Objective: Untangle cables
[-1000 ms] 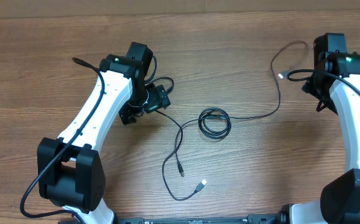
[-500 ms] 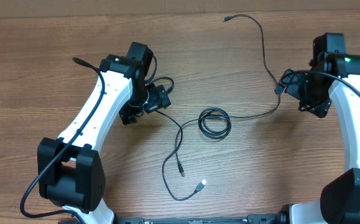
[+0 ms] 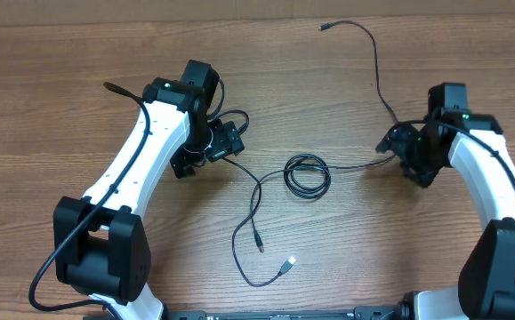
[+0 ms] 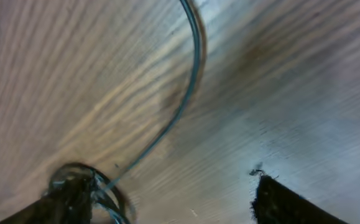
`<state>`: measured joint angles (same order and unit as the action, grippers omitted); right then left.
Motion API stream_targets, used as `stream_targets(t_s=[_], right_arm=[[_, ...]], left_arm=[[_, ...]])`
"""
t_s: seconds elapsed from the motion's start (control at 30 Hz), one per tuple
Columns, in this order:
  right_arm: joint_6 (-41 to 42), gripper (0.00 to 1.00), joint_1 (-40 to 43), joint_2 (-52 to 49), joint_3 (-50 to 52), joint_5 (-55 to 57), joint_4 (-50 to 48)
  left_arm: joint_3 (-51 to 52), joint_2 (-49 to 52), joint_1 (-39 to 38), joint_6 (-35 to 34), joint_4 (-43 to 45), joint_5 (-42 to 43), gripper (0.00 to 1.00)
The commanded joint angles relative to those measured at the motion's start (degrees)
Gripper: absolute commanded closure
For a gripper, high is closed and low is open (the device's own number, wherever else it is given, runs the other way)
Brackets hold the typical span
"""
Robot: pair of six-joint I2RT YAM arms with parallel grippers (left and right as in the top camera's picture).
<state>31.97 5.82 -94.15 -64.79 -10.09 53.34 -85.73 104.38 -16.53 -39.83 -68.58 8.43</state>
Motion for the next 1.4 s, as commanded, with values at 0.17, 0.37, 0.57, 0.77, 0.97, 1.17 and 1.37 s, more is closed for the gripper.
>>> stream_targets(t_s=[0.17,0.37,0.57,0.77,0.97,1.17,1.37], right_arm=[[2.80,0.23,-2.86,-2.03,6.03,-1.09,-10.25],[6.84,0.23,-5.77,-6.49,6.03,3.06,-12.20],[8.57,0.23,-5.88,-9.14,6.03,3.37,-14.21],[8.55,0.50,-5.88,-9.18,6.03,3.41,-17.05],[8.55,0.66,-5.88,-9.18,6.03,4.04,-18.36],[8.52,0.91,-5.66,-9.16,5.73,4.02,-19.47],[8.28,0.96,-2.78,-8.31,-2.47,3.76,-12.87]], left_arm=[[0.13,-0.57,-0.37,1.29,0.04,0.39,0.00],[0.13,-0.57,-0.37,1.29,0.04,0.39,0.01],[0.13,-0.57,-0.37,1.29,0.04,0.39,0.00],[0.13,-0.57,-0.37,1.29,0.04,0.37,0.00],[0.13,-0.57,-0.37,1.29,0.04,0.37,0.00],[0.13,-0.57,-0.37,1.29,0.04,0.37,0.00],[0.13,-0.57,-0.37,1.29,0.04,0.37,0.01]])
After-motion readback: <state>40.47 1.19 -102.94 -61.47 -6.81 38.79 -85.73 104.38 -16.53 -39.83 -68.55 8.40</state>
